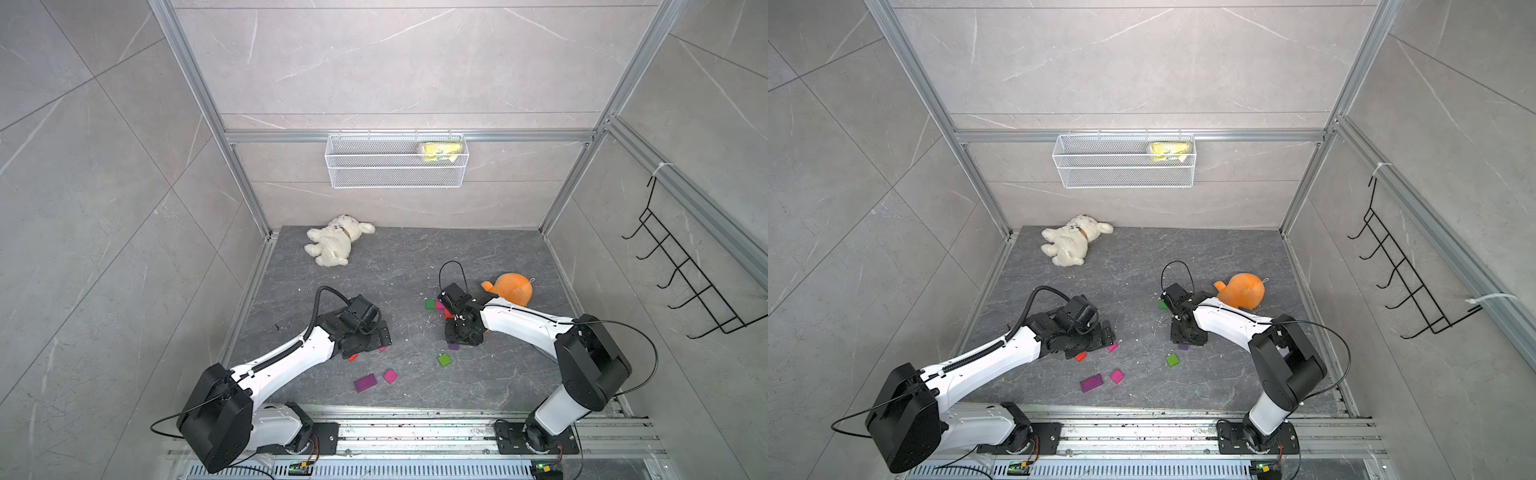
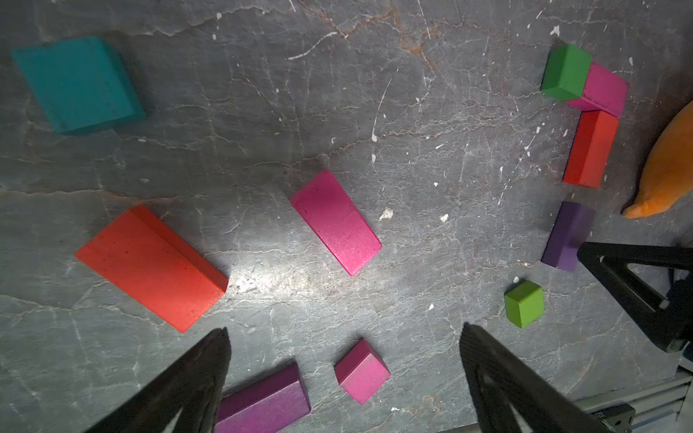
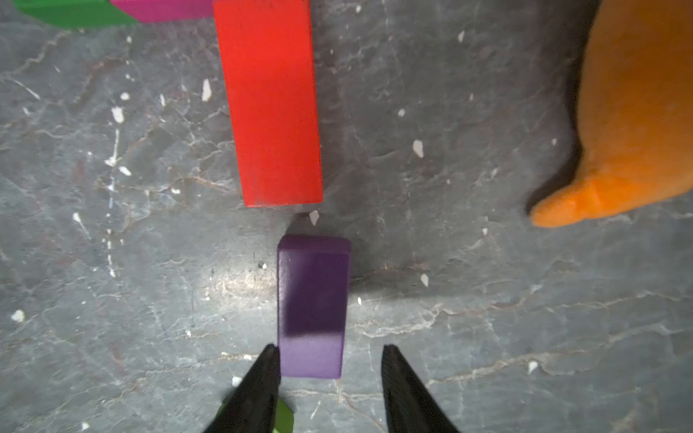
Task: Assemble the number 7 with building blocks
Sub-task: Assemble the building block at the center of the board.
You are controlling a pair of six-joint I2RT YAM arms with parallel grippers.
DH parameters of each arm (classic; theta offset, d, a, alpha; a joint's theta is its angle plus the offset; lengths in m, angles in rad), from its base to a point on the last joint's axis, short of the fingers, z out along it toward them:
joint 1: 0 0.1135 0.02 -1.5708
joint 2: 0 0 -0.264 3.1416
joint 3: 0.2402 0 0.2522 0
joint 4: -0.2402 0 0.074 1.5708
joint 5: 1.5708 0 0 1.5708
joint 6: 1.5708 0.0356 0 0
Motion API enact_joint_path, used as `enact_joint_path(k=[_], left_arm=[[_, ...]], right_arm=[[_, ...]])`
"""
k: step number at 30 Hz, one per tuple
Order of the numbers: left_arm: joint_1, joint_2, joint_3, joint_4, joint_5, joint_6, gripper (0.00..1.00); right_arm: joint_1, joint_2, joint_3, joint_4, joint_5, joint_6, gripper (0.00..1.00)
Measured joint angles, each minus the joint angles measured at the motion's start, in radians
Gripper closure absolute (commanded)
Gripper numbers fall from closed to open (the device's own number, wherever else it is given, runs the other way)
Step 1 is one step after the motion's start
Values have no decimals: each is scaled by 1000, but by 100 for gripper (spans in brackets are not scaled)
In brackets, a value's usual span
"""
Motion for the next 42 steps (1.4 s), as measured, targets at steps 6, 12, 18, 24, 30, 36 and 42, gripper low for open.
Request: enact_joint_path(k=[6,12,18,24,30,36,42], left_arm=[[-5,22,19,5,-3,0,0],[-5,27,19,6,-6,0,0],[-5,27,19,5,-15,0,0],[-5,28,19,5,-26,-1,0],[-5,31,19,5,-28,-2,0],[-5,31,19,5,-28,-2,0],[-9,31,19,5,-28,-2,0]], right_arm=[[0,24,0,24,-14,0,55],[-2,56,0,37,-19,0,57],[-4,72,0,46,-19,0,63],[-4,72,1,47,-19,-1,65],[-4,77,8,46,-20,-1,66],[-4,85,22,47,-23,-3,66],[-4,96,30,46,-23,-4,66]])
